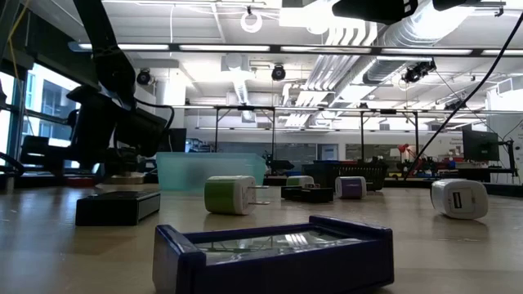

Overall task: Pick & Place Office items
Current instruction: Put the red digital clock into the black bin

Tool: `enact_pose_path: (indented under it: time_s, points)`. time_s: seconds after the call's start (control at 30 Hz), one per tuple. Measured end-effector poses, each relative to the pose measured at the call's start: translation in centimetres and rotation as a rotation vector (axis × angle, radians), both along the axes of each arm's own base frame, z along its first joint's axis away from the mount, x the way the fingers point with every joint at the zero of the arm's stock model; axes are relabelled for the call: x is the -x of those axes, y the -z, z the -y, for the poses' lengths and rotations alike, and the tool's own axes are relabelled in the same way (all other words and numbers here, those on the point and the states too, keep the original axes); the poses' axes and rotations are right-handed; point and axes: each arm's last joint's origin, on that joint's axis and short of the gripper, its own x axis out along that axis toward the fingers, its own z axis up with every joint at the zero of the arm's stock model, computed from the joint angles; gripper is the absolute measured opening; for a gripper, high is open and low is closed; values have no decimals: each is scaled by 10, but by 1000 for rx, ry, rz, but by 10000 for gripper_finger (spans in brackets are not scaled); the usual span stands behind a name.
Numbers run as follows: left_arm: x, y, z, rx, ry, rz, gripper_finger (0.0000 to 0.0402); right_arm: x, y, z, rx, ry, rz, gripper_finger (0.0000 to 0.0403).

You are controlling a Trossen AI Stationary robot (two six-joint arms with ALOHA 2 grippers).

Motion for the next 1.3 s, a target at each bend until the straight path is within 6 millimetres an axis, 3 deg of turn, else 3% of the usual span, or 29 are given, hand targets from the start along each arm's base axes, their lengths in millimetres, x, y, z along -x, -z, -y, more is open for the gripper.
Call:
enact_pose_path:
  time_s: [0.57,0.77,1.3]
  points:
    - [-2,0,1,26,56,-33,155,0,0,0,1,0,0,365]
    - [-3,0,3,38,86,-49,151,0,0,0,1,1,0,365]
    - [-5,-27,57,-15,306,-56,155,0,0,0,-2,4,-2,365]
